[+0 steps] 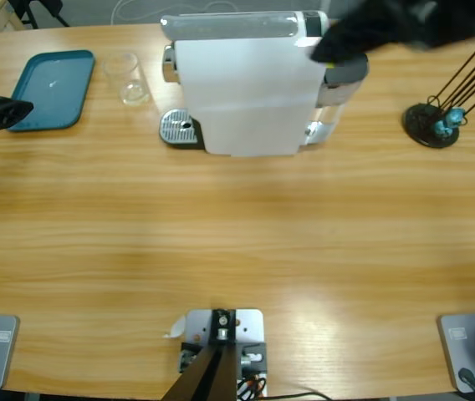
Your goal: Pour coffee
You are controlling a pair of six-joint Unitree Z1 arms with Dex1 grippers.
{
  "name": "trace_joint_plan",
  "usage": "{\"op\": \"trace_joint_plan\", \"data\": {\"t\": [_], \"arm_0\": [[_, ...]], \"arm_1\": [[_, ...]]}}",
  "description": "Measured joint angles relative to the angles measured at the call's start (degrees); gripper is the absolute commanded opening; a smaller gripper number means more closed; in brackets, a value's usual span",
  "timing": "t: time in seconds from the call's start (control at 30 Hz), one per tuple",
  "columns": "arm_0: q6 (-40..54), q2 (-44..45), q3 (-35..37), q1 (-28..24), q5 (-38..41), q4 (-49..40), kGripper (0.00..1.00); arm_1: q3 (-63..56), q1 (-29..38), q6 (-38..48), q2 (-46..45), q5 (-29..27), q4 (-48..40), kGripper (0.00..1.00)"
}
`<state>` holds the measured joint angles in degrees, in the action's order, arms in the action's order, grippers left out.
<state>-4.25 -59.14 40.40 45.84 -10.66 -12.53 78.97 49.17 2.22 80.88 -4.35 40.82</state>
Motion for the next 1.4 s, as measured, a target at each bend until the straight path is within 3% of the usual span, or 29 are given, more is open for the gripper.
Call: {"op": "trace_joint_plan", "data": {"t": [0.23,0.47,0.73,1.0,1.4], "arm_0": [[5.6,-2.5,-2.3,-4.8,-0.1,5.2,0.966],[16.1,-14.7,-2.5,-12.1,0.8,14.1,0.950],[12.4,-27.5,-2.4,-13.6,10.1,33.4,0.968],[10.4,-34.4,-2.4,-17.8,11.4,39.7,0.968],[8.4,-45.1,-0.2,-19.5,14.3,44.8,0.968]], "arm_1": [[-10.9,-0.9,0.0,-11.1,0.0,1.8,0.968],[-16.1,-2.3,0.0,-14.4,0.0,2.0,0.973],[-20.6,-5.9,-0.3,-16.6,0.0,2.0,1.000],[-25.0,-7.6,-1.0,-16.8,0.0,1.1,1.000],[-27.7,-7.8,-1.0,-16.8,0.0,-1.3,1.000]]}}
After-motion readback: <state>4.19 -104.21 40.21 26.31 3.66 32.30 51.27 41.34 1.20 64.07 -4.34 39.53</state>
